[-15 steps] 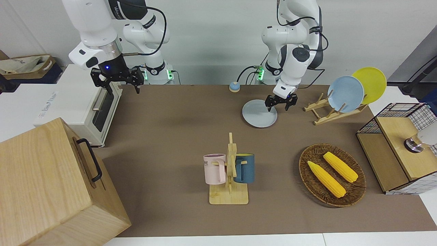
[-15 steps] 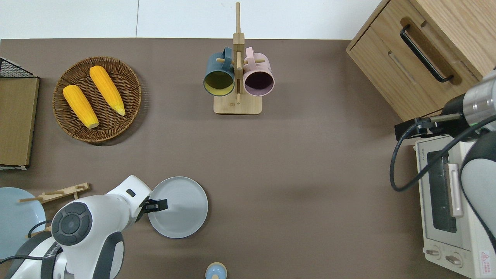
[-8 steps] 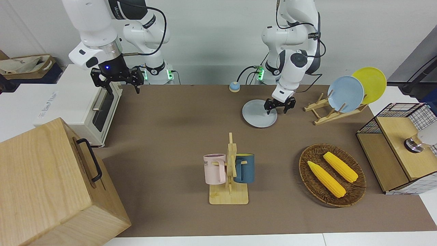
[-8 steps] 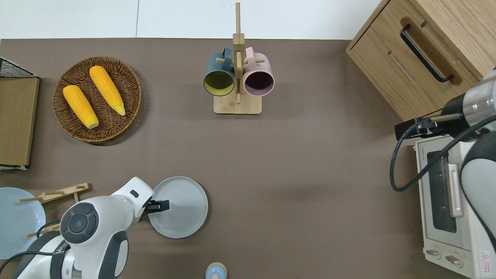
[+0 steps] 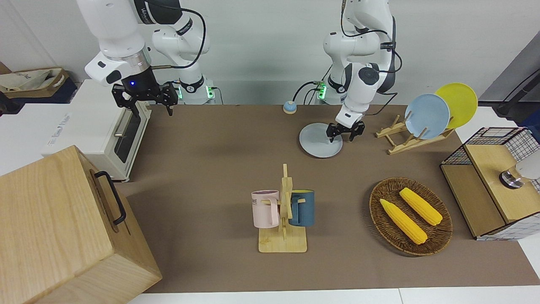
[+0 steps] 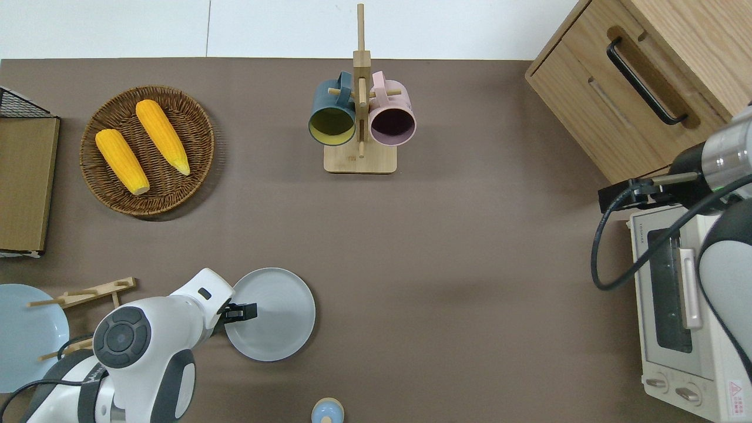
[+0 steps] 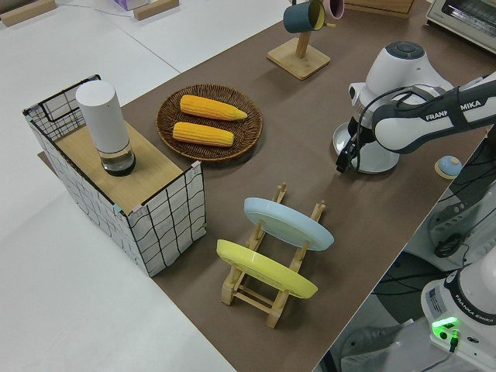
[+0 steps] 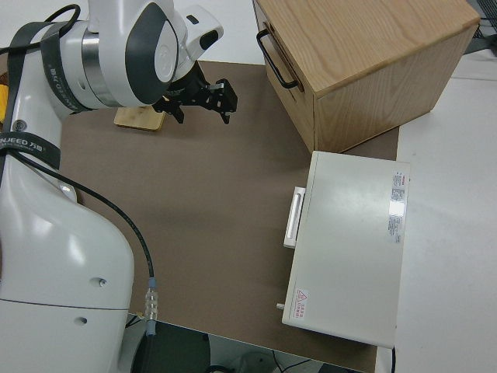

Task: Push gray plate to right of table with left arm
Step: 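Lower the left gripper against the gray plate's rim, then push the gray plate across the table away from the left arm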

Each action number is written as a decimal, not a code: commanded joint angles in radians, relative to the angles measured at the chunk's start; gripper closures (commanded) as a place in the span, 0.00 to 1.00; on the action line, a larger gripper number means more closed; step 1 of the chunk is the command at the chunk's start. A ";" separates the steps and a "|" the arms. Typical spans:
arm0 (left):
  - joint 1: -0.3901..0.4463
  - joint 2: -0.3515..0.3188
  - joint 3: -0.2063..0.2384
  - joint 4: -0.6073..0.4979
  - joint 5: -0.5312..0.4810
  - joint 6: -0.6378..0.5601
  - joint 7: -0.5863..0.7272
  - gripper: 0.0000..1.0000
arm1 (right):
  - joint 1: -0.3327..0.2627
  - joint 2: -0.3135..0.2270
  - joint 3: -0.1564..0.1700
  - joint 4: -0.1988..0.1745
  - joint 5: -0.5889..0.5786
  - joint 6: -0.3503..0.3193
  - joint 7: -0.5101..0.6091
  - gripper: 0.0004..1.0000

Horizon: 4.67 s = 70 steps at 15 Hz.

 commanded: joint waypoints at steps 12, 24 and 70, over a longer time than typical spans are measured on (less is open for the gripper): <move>-0.016 0.009 0.009 -0.017 -0.016 0.034 -0.008 1.00 | -0.001 -0.007 0.000 0.001 0.007 -0.011 0.003 0.02; -0.183 0.078 0.007 0.042 -0.016 0.045 -0.241 1.00 | -0.001 -0.006 0.000 0.001 0.007 -0.011 0.003 0.02; -0.793 0.611 0.006 0.769 0.222 0.026 -1.272 1.00 | -0.001 -0.006 0.000 0.001 0.007 -0.011 0.003 0.02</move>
